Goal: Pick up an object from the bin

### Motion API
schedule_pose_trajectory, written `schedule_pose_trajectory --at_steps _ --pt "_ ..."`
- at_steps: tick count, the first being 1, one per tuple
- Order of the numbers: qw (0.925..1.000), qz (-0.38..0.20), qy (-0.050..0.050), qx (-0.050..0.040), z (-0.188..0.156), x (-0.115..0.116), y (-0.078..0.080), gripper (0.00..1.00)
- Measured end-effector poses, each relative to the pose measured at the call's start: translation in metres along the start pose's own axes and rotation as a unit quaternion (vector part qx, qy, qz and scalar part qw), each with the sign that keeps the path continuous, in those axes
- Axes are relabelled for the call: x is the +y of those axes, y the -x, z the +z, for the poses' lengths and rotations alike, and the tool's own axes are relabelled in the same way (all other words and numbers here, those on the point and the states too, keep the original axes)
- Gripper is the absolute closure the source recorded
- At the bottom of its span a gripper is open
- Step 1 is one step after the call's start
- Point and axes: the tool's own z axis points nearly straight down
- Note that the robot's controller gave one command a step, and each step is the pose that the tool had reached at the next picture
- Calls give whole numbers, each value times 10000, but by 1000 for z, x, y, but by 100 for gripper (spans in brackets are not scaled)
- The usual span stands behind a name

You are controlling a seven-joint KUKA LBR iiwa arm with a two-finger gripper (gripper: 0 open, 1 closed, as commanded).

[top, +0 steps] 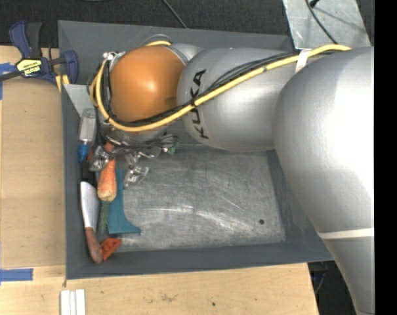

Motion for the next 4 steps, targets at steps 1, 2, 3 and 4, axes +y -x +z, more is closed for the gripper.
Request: schedule_pose_trajectory --at_steps 1,2,3,4 --pt "10000 0 7 9 -3 1 -1 100" --pt "10000 12 23 36 -15 1 -3 100" --pt "10000 16 37 55 -27 1 -3 100" --pt "10000 17 53 75 -46 2 -4 100"
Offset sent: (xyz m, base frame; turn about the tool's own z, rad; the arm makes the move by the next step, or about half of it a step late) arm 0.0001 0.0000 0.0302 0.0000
